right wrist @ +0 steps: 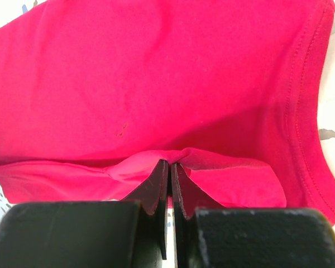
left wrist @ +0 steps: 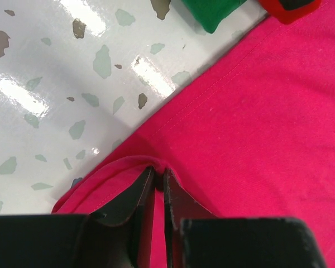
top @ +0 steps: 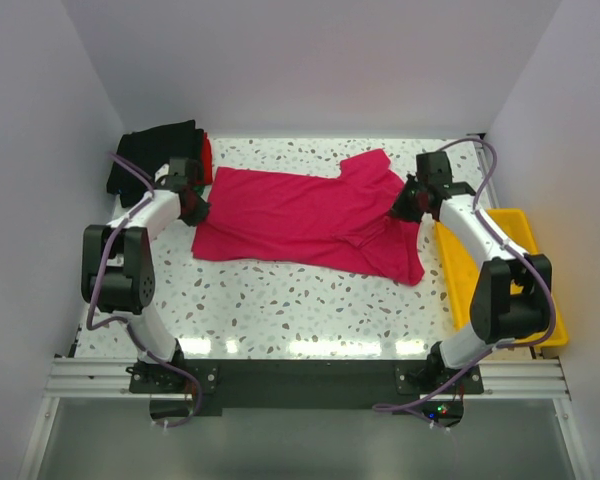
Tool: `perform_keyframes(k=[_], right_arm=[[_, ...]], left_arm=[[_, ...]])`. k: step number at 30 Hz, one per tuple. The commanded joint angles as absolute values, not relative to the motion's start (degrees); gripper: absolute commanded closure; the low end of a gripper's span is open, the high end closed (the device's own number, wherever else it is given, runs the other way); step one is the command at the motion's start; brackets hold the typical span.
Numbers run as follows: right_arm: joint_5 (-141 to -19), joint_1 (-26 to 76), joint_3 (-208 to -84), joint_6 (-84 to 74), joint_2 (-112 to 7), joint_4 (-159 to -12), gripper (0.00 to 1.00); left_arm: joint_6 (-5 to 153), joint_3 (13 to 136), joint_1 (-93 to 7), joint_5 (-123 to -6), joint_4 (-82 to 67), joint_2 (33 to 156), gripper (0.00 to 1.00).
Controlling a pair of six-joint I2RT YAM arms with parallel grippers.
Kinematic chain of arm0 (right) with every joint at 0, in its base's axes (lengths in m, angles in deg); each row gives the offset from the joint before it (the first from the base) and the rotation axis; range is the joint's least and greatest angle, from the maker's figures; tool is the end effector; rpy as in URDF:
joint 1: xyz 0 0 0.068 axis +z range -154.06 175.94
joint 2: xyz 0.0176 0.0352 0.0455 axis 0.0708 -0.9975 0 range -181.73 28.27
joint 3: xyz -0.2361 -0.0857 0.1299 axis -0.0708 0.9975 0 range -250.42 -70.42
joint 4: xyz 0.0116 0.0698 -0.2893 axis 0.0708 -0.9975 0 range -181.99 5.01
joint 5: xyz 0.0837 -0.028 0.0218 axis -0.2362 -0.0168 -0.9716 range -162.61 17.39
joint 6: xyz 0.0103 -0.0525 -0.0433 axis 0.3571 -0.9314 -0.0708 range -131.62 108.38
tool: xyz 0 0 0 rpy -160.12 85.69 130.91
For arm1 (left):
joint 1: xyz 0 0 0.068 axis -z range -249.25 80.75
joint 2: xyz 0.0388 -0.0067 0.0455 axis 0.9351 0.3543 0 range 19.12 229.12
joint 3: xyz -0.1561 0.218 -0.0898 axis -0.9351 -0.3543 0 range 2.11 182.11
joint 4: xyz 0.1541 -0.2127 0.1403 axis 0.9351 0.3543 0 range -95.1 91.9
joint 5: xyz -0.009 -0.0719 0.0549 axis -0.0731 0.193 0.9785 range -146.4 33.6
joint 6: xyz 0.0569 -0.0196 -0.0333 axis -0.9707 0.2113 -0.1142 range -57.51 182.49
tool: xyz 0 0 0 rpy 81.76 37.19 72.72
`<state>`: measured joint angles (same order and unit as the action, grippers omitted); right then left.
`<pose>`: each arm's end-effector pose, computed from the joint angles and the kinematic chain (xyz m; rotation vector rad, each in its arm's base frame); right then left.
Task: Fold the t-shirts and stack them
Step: Fold the tshirt
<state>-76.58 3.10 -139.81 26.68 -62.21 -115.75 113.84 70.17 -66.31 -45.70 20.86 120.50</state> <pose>0.3849 0.0523 0.2399 0.6479 2.4370 0.4174 0.4097 -0.0107 0.1662 -1.1184 2.3259 -0.1085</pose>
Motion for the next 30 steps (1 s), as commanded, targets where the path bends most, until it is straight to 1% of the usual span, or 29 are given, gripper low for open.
perform_keyframes(k=[1, 5, 20, 23, 24, 27, 30], right_arm=[[-74.3, 2.8, -138.9, 25.7, -59.0, -115.6, 1.0], [-74.3, 2.0, -137.0, 25.9, -58.1, -114.9, 1.0], [-75.7, 0.2, -136.5, 25.6, -58.7, -114.4, 1.0], [-76.5, 0.2, -136.4, 25.6, -59.4, -114.3, 1.0], [-76.7, 0.2, -136.2, 25.7, -59.6, -113.8, 1.0], [-77.5, 0.2, -136.2, 25.8, -60.1, -113.5, 1.0], [-78.2, 0.2, -136.3, 25.8, -60.4, -113.3, 1.0]], left_arm=[[112.4, 73.0, -67.4, -45.4, 20.9, 119.7, 0.83], [112.2, 73.0, -67.7, -45.3, 20.9, 119.5, 0.84], [111.5, 75.6, -67.9, -46.0, 20.7, 122.0, 0.84], [111.5, 76.2, -67.8, -45.7, 20.8, 123.2, 0.8], [111.9, 76.3, -67.9, -45.2, 20.9, 123.6, 0.76], [112.8, 76.5, -67.7, -44.8, 21.0, 124.6, 0.69], [113.6, 77.0, -67.1, -44.0, 21.4, 125.5, 0.67]])
